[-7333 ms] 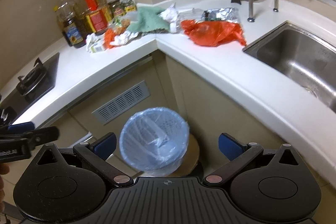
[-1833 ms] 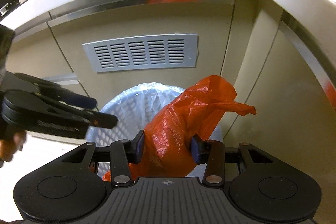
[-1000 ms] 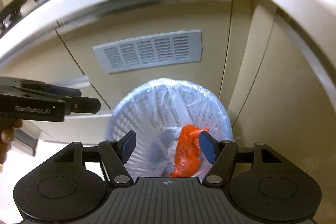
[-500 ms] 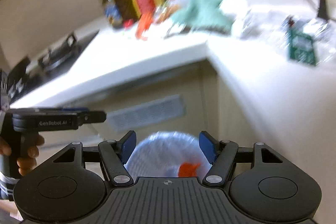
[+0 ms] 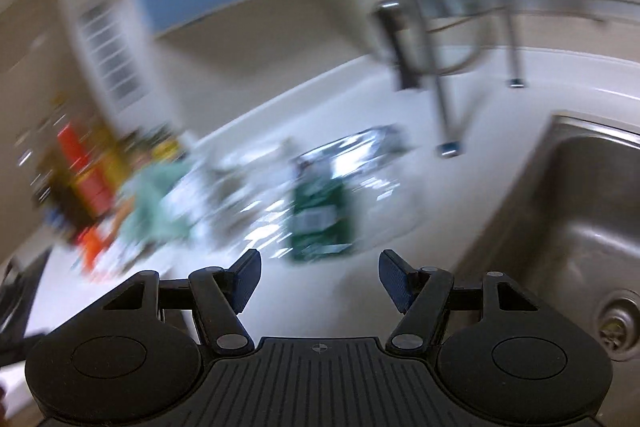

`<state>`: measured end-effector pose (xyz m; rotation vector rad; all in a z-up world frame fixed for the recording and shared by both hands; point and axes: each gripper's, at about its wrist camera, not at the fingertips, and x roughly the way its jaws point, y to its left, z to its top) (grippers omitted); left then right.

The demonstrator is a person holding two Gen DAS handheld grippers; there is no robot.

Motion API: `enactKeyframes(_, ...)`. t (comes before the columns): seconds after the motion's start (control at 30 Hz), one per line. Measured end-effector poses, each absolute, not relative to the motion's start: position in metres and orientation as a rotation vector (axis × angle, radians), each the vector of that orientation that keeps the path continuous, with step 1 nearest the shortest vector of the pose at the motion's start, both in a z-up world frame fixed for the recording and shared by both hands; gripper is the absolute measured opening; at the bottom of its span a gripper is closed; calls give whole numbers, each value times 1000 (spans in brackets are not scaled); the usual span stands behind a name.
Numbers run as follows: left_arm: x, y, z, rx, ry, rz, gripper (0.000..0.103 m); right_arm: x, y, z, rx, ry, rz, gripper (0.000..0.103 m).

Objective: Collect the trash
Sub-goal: 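Grasp the clear plastic bottle with the right gripper while the left reaches toward tissue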

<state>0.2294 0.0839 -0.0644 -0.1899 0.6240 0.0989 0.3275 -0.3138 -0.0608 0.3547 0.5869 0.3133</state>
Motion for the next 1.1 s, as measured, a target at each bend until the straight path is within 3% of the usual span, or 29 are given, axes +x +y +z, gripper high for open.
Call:
enactKeyframes(0.53,265,95,-61,-152,619,81,53,390,-339,-101,713,583,90,65)
enactKeyframes(0.73,274,100,-61,-144,621,74,53,398,-332,-104,729,578,54,47)
enactKeyframes(1.1,293,103,-64,-120,627,31,52,388,-343,-95,768,513,12,45)
